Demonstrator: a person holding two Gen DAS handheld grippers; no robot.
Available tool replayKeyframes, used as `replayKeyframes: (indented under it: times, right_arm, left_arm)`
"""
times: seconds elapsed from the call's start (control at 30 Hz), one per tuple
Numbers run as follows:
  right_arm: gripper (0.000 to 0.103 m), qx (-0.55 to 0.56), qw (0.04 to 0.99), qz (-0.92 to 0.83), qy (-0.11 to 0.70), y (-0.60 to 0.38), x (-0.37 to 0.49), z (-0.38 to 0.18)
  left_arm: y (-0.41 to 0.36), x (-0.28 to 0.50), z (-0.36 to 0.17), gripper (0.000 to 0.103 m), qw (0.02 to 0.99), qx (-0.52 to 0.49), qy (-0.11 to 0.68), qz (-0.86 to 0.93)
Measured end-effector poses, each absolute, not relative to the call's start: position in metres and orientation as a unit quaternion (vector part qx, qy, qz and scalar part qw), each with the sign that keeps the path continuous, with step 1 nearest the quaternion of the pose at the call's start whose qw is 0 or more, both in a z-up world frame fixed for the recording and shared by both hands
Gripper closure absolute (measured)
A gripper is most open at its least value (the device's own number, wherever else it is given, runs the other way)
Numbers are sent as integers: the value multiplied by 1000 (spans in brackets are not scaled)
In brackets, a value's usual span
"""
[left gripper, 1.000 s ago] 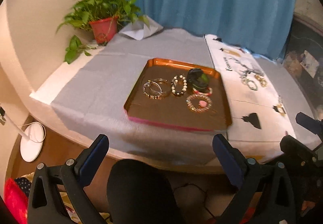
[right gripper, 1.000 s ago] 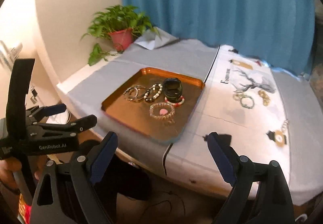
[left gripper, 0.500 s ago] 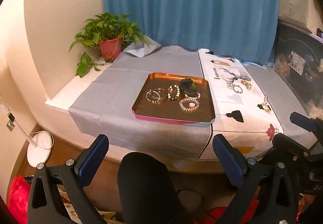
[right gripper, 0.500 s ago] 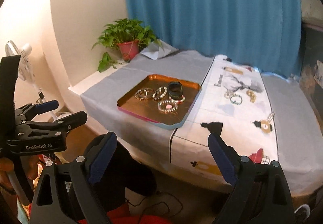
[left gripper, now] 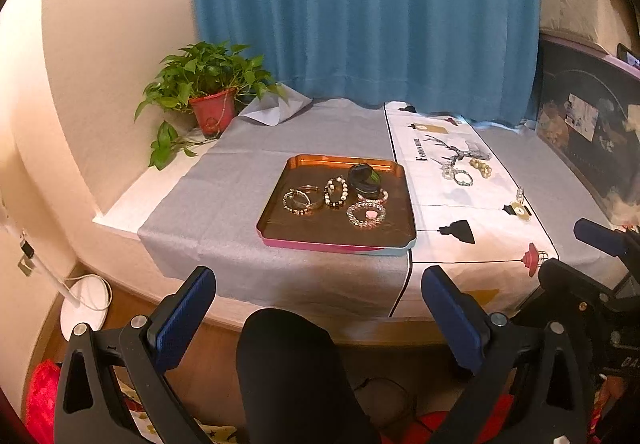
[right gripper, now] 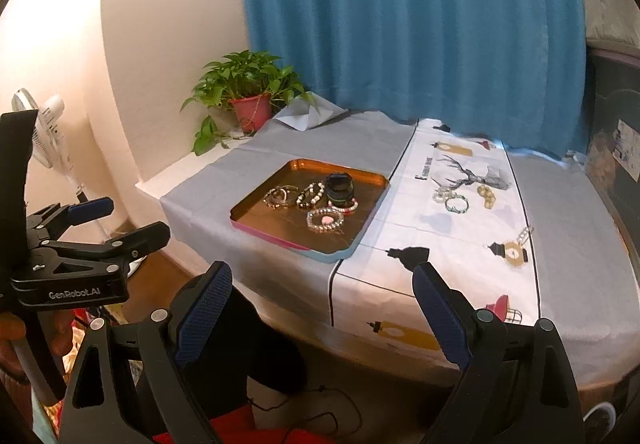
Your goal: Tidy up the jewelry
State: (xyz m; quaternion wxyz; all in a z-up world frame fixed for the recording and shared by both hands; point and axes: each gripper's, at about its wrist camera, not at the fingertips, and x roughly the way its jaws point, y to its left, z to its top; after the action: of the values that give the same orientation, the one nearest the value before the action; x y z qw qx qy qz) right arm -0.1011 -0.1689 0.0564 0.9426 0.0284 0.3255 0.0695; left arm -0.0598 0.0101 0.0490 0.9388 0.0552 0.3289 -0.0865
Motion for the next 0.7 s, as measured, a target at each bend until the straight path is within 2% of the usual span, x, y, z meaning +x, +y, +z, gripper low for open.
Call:
replayKeyframes:
  times: [0.7]
  right_arm:
    - [11,59,938,57,336,-190,-91,44]
  left_arm:
    - [-1,-54,42,1,933,68,343,-91]
